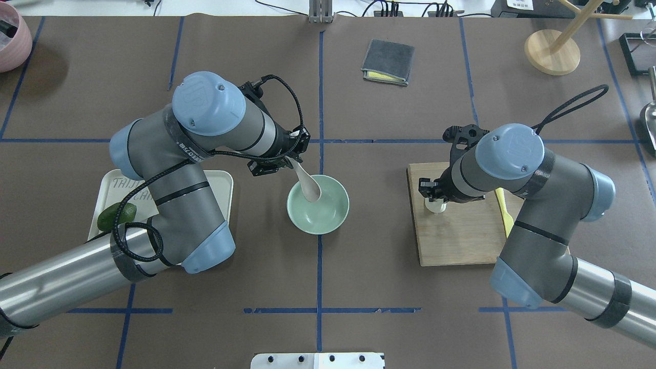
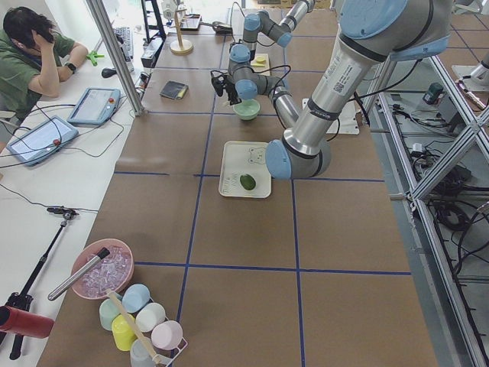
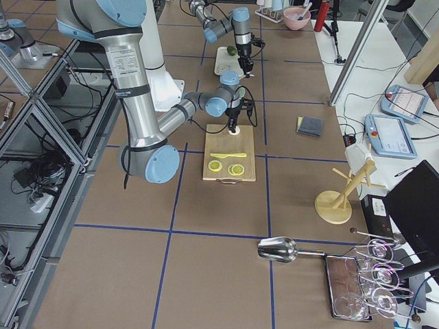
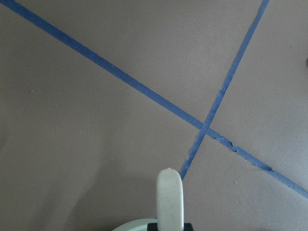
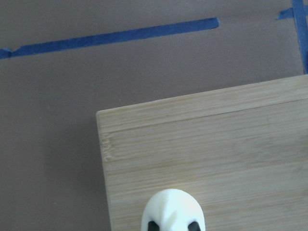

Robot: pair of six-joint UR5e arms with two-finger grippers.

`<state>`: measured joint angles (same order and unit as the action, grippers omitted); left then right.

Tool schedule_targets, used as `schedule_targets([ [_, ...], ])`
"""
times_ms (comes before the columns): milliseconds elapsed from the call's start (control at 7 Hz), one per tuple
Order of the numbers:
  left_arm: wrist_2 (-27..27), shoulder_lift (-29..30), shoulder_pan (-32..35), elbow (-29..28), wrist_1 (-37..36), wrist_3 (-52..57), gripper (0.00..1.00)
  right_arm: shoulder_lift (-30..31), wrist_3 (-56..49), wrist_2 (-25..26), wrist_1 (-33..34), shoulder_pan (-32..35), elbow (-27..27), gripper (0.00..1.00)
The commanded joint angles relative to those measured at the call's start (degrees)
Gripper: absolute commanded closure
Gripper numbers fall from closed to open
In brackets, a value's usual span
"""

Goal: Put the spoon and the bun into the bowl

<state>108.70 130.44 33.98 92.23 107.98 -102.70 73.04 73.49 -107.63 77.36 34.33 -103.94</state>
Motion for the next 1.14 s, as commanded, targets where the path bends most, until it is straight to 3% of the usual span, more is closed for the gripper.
schedule_targets([
  [0, -0.1, 0.8, -0.8, -2.6, 3.3, -2.8, 1.0, 0.0, -0.1, -0.3, 0.2, 0.6, -1.9, 1.0],
  [429, -3.0, 2.1, -2.6, -4.1, 3.5, -3.7, 1.0, -0.4, -0.2, -4.6, 0.2, 5.0, -3.0, 1.0],
  [571, -3.1, 1.7, -2.6, -4.1, 3.5, -3.0, 0.93, -0.5, -0.2, -4.6, 0.2, 5.0, -2.9, 1.0],
  [714, -3.1, 1.7, -2.6, -3.8, 3.3, 0.4, 0.03, -0.7, -0.2, -4.5, 0.2, 5.0, -2.9, 1.0],
  [1000, -3.0, 0.6, -2.4, -0.9, 2.0, 2.6, 0.0, -1.2, -0.2, -4.3, 0.2, 5.2, -4.5, 1.0],
])
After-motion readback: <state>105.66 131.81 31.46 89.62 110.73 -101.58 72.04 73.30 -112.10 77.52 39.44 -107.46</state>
